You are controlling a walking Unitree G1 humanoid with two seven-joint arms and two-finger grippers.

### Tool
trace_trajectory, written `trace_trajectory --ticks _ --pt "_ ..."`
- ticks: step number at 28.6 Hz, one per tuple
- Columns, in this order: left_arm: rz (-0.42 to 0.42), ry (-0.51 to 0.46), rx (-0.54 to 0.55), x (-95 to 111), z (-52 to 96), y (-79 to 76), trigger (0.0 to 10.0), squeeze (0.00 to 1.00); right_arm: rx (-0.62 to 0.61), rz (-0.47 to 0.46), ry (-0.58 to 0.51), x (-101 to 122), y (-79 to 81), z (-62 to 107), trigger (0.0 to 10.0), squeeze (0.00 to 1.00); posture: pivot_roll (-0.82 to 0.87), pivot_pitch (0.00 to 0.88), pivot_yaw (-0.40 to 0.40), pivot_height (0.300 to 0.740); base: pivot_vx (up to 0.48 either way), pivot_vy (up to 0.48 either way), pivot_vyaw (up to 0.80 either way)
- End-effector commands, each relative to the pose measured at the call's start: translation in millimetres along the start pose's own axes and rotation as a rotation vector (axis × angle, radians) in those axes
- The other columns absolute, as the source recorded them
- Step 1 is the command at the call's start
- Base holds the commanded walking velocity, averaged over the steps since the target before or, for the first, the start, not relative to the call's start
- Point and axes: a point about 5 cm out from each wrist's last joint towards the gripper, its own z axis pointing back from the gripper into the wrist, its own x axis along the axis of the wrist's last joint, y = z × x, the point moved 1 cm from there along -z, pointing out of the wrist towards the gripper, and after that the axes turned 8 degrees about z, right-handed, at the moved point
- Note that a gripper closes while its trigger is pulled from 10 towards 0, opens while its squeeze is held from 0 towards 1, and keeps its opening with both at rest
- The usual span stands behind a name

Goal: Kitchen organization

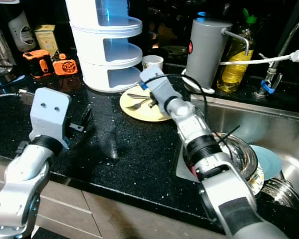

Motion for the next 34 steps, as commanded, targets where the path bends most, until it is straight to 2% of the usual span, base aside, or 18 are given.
trace_trajectory --ticks 1,4,6,9,10,13,14,21,25,34 --pt "0.0 0.006 -0.011 -2 -1.5 -0.6 10.0 0.0 0.055 -0.024 0.005 -4 -2.2 5.0 10.0 0.0 0.11 0.0 -0.065 0.74 0.0 0.0 0.0" --pt "0.0 0.008 -0.01 -2 -1.5 0.0 10.0 0.0 0.076 -0.034 0.005 -5 -5.7 8.5 10.0 0.0 0.11 0.0 -0.063 0.74 0.0 0.0 0.0" --pt "0.006 0.015 -0.023 -5 -1.4 -0.9 10.0 0.0 0.06 -0.033 0.044 -14 -20.2 16.0 10.0 0.0 0.11 0.0 -0.064 0.74 0.0 0.0 0.0" --pt "0.006 0.018 -0.03 -5 -1.3 -1.5 10.0 0.0 0.048 -0.022 0.067 -19 -26.6 19.2 10.0 0.0 0.11 0.0 -0.064 0.74 0.0 0.0 0.0" --pt "0.007 0.019 -0.034 -6 -1.3 -1.6 10.0 0.0 0.046 0.006 0.106 -27 -32.7 23.0 10.0 0.0 0.11 0.0 -0.063 0.74 0.0 0.0 0.0" --pt "0.007 0.019 -0.036 -6 -1.3 -1.2 10.0 0.0 0.052 0.03 0.14 -33 -37.6 27.1 10.0 0.0 0.11 0.0 -0.064 0.74 0.0 0.0 0.0" --pt "0.007 0.019 -0.037 -7 -0.9 -0.6 10.0 0.0 0.081 0.06 0.18 -42 -43.9 34.7 10.0 0.0 0.11 0.0 -0.064 0.74 0.0 0.0 0.0" --pt "0.014 0.033 -0.039 -10 1.3 -3.6 10.0 0.0 0.23 0.148 0.236 -56 -41.4 53.9 10.0 0.0 0.1 0.0 -0.065 0.74 0.0 0.0 0.0" --pt "0.024 0.033 -0.047 -10 1.7 -6.9 10.0 0.0 0.249 0.168 0.245 -58 -41.6 57.7 10.0 0.0 0.1 0.0 -0.066 0.74 0.0 0.0 0.0" --pt "0.028 0.031 -0.044 -9 0.4 -6.2 10.0 0.0 0.247 0.127 0.228 -53 -38.7 56.6 10.0 0.0 0.1 0.0 -0.065 0.74 0.0 0.0 0.0"
